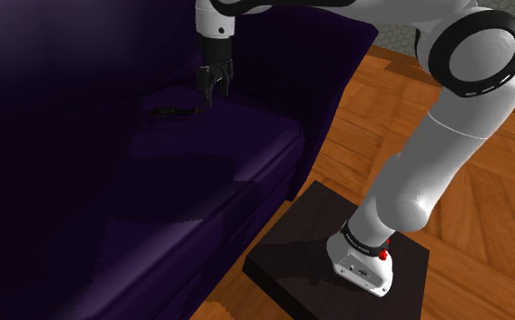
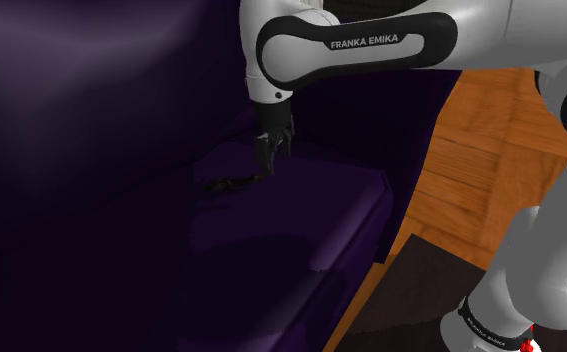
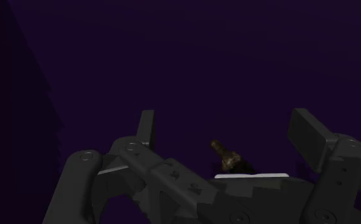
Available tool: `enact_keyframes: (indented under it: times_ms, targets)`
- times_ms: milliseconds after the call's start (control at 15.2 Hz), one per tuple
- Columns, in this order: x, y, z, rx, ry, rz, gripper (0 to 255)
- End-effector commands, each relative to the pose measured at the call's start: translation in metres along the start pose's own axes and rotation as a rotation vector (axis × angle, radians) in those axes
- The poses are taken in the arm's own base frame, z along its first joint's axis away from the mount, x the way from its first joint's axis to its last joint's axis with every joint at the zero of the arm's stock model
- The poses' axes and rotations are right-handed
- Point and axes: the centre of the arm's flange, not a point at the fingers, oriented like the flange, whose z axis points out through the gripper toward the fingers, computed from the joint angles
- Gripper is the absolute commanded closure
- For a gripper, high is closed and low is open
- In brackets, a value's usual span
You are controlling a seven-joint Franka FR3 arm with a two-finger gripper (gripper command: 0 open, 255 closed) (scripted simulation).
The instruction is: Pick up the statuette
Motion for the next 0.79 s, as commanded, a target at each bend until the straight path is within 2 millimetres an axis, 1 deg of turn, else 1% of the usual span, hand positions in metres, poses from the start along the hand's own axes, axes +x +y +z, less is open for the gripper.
enact_keyframes:
  times_ms: [0, 462, 726]
  targets:
    - [0.025, -0.014, -0.002, -0.006, 0.007, -0.045, 0]
    - [0.097, -0.068, -0.003, -0.027, 0.028, -0.195, 0]
    - [0.098, -0.068, 0.018, -0.027, 0.028, -0.195, 0]
